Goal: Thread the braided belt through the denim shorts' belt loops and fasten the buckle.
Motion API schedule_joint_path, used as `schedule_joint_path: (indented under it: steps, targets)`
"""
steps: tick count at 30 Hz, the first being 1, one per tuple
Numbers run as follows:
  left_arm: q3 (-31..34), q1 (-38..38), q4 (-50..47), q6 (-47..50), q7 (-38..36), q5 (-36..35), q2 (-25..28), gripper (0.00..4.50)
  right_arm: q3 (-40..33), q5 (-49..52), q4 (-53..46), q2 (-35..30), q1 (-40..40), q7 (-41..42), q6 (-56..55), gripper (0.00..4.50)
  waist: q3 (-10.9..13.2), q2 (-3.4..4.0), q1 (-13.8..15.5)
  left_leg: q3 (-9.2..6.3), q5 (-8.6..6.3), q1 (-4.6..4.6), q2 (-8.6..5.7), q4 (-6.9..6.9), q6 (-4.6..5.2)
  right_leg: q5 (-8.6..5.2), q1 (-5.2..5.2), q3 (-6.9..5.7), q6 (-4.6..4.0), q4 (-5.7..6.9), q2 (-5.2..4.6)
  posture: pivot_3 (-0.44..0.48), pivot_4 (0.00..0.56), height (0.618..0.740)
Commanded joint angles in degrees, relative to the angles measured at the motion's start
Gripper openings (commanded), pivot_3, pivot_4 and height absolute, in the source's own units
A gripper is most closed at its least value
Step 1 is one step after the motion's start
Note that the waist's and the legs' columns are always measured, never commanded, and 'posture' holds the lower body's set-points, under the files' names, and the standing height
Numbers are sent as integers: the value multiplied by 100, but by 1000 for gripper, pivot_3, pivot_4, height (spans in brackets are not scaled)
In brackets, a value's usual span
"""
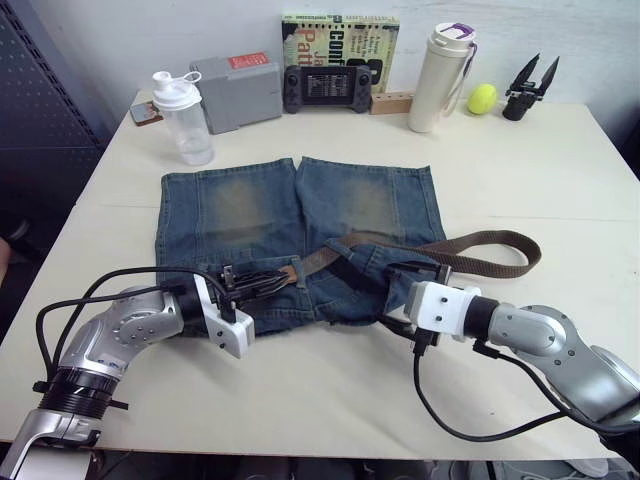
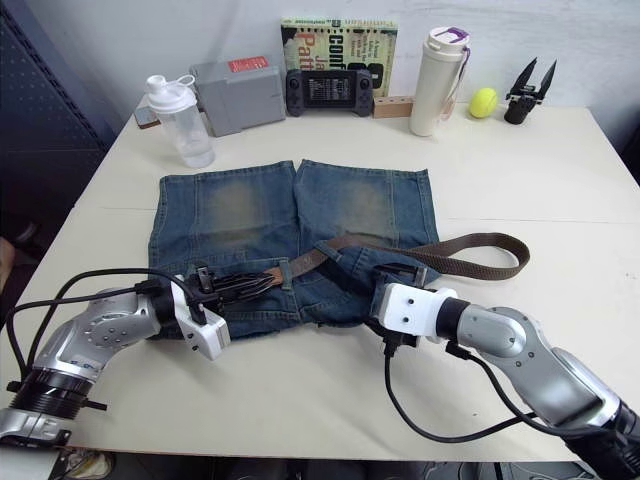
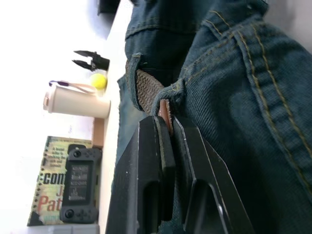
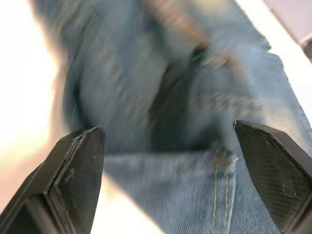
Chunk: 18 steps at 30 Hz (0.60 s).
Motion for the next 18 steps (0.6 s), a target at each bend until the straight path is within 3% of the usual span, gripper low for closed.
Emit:
schedule_joint_path:
  steps: [1, 2, 5, 13, 18]
  targets:
    - [-26, -95, 51, -71, 108, 42, -40, 0, -541, 437, 37, 688, -92, -258, 862, 4458, -1, -1, -13, -3, 0, 3, 1, 0, 0, 0, 1, -1, 0, 3, 1, 0, 150, 731]
    - [-36, -102, 59, -82, 112, 46, -45, 0, -667, 636, 51, 931, -122, -348, 1221, 4458, 0, 0, -18, -2, 0, 3, 3, -1, -1, 0, 0, -2, 0, 3, 2, 0, 150, 731]
    - [-55, -114, 76, -106, 134, 56, -62, 0, -775, 682, 98, 1255, -190, -460, 2091, 3755, -1, -2, -21, -11, 1, 3, 4, -3, -2, 0, -1, -10, 0, 8, 3, 0, 150, 731]
    - [-64, -99, 38, -102, 183, 91, -64, 0, -1006, 689, 156, 1839, -282, -856, 3457, 53, -1, -2, 47, -14, 1, 2, 0, 1, -1, 0, 2, -5, 0, 9, 0, 0, 150, 731]
    - [-58, -68, -10, -109, 229, 146, -58, 0, -1426, 551, 386, 2066, -338, -1291, 3792, 53, -1, -2, 90, -14, 1, 2, -2, 1, -1, 0, 2, -5, 0, 8, 0, 0, 150, 731]
